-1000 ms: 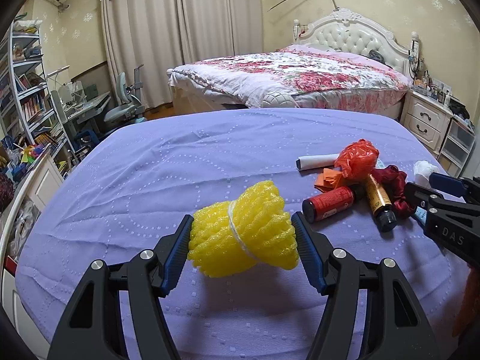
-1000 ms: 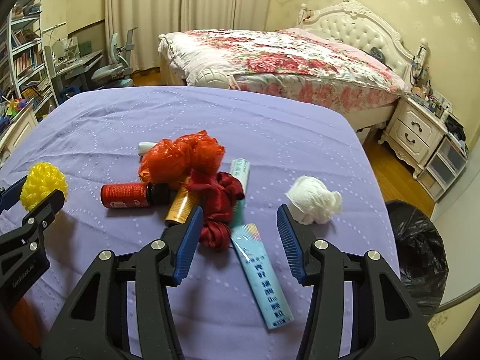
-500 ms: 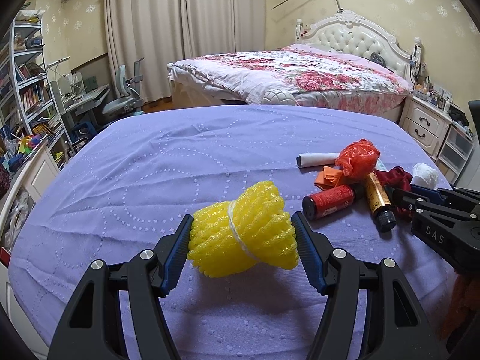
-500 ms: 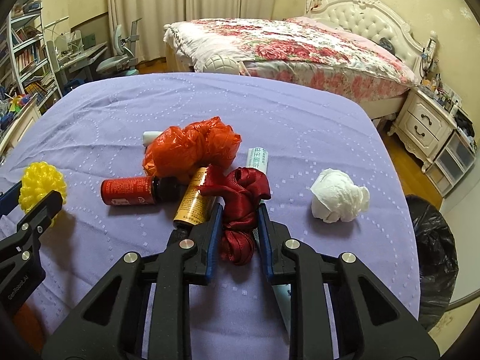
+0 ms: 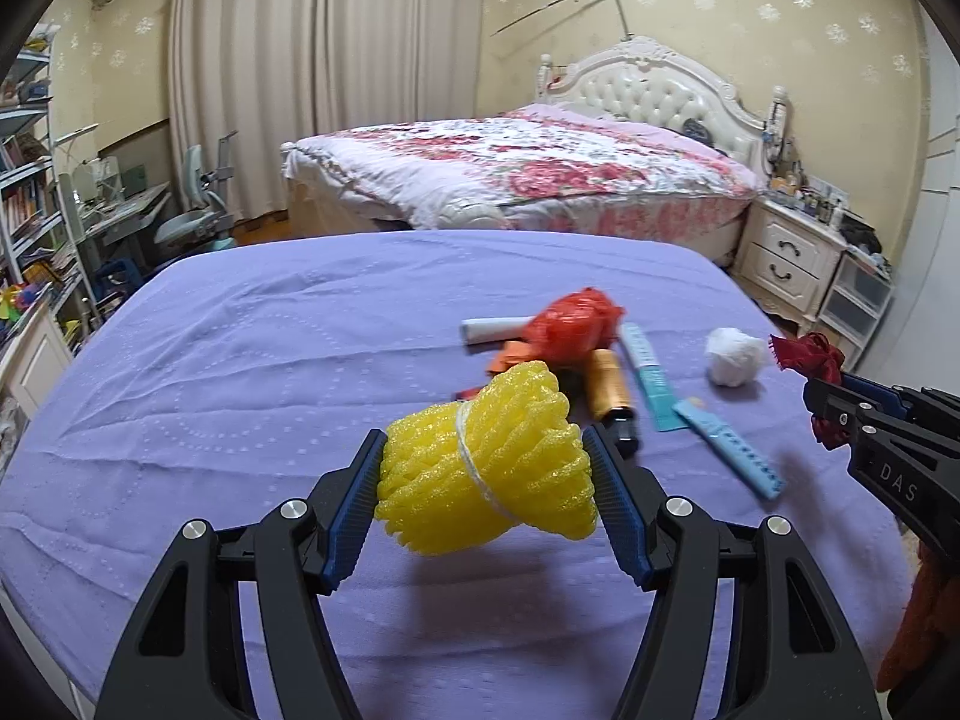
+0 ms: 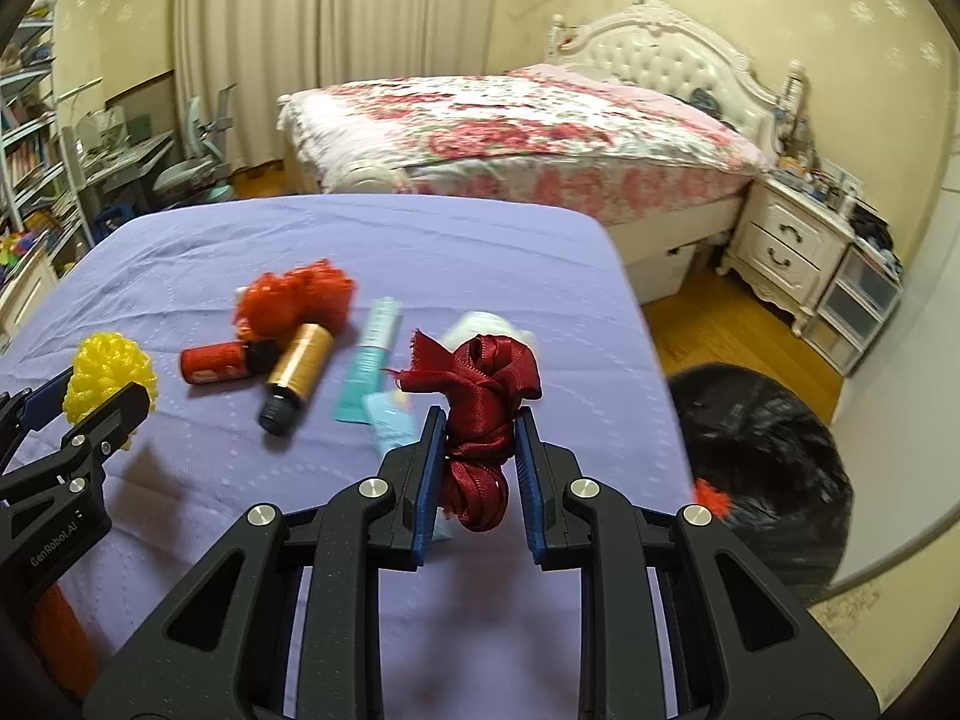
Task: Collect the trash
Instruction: 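Move the red ribbon over the bin and open the right tool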
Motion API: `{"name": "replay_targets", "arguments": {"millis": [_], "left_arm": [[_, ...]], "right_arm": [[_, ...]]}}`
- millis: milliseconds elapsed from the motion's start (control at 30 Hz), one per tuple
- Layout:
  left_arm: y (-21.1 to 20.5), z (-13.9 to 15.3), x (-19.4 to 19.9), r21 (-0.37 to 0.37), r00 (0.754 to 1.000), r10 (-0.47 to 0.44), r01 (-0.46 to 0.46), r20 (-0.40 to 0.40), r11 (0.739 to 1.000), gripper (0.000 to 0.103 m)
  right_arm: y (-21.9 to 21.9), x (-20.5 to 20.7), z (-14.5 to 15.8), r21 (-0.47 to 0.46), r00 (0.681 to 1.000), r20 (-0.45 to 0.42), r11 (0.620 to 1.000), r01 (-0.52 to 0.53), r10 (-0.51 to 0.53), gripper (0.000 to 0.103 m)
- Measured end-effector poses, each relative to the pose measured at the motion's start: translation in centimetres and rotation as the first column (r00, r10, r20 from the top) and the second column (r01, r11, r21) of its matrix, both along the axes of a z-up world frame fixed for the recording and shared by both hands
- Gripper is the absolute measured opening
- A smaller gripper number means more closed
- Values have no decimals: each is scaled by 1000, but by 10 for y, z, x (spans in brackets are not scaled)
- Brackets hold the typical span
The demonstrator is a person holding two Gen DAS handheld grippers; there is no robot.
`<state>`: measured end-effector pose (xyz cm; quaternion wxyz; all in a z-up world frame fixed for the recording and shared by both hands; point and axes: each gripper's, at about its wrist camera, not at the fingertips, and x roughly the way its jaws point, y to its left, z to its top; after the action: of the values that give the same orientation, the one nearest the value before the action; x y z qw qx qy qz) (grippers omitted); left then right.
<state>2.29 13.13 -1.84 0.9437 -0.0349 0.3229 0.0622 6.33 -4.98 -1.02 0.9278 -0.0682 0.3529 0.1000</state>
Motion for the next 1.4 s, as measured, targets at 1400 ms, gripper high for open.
{"name": "replay_targets", "arguments": {"millis": [1400], "left_arm": [[-251,-1,99,106,924,-382,381,-10,919,65]], "right_arm": [[-206,28,-21,45,914,5,914,404,-405,23]]}}
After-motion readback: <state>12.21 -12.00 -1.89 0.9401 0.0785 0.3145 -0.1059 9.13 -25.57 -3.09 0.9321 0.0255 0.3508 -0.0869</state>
